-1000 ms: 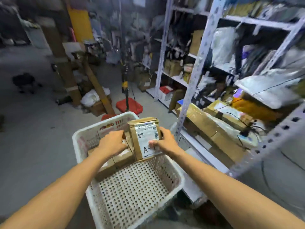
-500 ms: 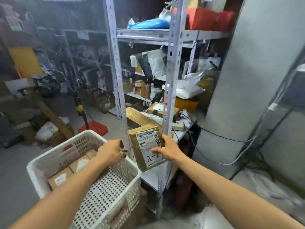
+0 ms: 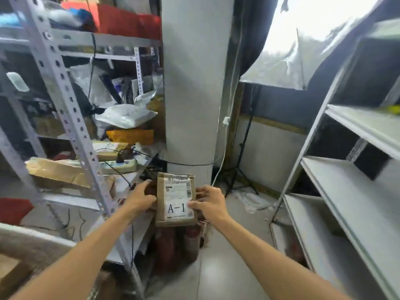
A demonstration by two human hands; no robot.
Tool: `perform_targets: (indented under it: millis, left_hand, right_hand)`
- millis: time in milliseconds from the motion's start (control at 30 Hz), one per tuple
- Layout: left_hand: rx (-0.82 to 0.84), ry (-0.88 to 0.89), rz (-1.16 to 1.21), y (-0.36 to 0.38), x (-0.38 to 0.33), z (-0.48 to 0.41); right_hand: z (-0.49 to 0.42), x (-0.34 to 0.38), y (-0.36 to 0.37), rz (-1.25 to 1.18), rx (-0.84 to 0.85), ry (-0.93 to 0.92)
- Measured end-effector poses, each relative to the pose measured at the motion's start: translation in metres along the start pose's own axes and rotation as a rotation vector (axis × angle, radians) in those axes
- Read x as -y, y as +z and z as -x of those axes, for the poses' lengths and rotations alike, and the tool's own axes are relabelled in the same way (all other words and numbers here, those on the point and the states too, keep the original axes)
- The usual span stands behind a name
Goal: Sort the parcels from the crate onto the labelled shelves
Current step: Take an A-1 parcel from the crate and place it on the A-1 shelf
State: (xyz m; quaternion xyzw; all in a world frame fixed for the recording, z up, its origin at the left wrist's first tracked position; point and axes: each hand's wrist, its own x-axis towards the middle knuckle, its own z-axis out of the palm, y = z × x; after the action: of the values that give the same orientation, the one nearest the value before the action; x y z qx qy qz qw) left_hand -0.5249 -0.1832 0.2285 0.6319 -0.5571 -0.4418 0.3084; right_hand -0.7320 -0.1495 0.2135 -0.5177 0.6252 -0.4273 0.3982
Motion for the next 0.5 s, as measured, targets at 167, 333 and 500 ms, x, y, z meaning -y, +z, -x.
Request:
perform_targets:
  millis: [167,333,500]
  left_hand:
    - [0.132,0.177,0.221,0.047,-0.078,-0.027]
    - [0.343,0.346,0.27,0.081,-0.16,-0.057]
    - [0.487,0.502,0.143,0.115,-0.222,-0.08]
  right_hand:
    - [-0.038,0.027,-0.071,0.012,-0.059,-0.018]
    - [-0.059,0.053,-0.134,0.013,-0.2,-0.036]
    - [-0.072,0.069,-0.185,0.066,-0.454,0.023]
